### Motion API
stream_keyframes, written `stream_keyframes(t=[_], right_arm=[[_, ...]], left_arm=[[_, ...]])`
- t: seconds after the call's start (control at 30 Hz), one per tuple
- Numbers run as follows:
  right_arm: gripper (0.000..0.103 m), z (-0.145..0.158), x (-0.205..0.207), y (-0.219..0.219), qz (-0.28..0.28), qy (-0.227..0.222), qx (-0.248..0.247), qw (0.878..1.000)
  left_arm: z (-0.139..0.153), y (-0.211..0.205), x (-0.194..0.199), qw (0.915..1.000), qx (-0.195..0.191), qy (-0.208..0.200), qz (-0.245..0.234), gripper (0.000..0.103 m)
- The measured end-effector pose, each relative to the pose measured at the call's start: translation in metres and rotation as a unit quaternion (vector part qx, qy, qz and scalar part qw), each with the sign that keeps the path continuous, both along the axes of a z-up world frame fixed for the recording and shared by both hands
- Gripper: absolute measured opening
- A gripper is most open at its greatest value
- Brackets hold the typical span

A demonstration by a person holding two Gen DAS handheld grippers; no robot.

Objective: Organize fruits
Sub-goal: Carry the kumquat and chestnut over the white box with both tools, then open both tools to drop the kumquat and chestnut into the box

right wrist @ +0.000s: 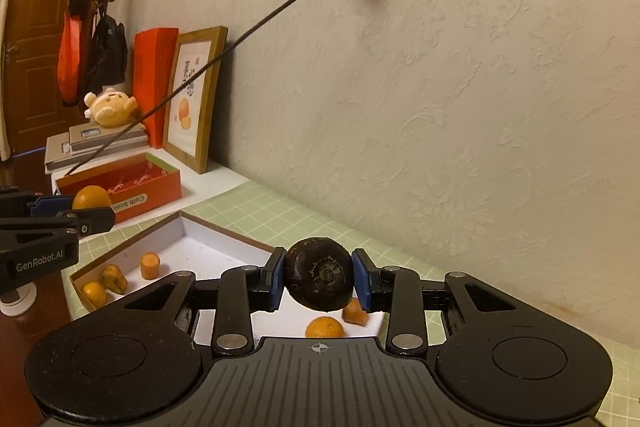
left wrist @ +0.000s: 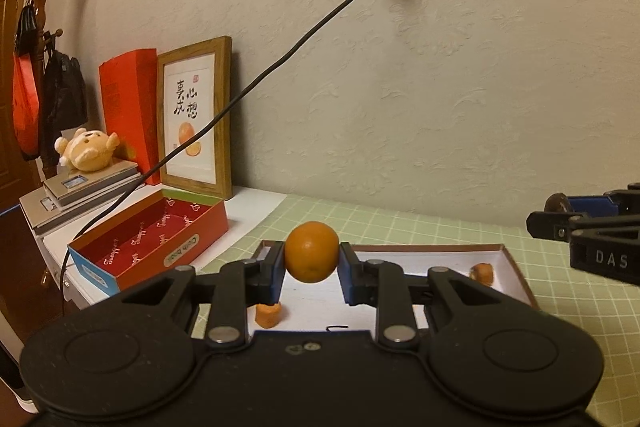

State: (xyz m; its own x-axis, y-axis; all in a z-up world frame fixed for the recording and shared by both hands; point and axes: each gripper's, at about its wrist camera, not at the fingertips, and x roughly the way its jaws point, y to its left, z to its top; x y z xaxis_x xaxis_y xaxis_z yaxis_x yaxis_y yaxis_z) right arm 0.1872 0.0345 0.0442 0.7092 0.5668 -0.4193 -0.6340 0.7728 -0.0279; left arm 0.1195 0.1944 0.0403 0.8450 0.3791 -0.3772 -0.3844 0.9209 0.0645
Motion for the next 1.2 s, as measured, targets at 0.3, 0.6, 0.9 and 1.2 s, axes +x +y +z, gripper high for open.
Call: stream_keyframes(t=[0.3,0.6,0.9,1.2], right_arm=[[0.035,-0.01,0.021,0.027,0.013,0.006,-0.012,1.0],[0.035,-0.027,0.044,0.047,0.012,0.032,-0.023,0.999],[0.035,-0.037,0.069,0.051,0.002,0.048,-0.028,0.998],[0.035,-0.051,0.09,0.05,-0.009,0.07,-0.027,0.997]], left_arm=[[-0.008,0.025,0.023,0.9998,-0.007,0.013,0.011,0.018],[-0.028,0.04,0.033,0.9991,-0.018,0.034,0.018,0.018],[-0.038,0.053,0.045,0.9981,-0.037,0.042,0.026,0.018],[-0.048,0.063,0.054,0.9973,-0.037,0.054,0.033,0.018]])
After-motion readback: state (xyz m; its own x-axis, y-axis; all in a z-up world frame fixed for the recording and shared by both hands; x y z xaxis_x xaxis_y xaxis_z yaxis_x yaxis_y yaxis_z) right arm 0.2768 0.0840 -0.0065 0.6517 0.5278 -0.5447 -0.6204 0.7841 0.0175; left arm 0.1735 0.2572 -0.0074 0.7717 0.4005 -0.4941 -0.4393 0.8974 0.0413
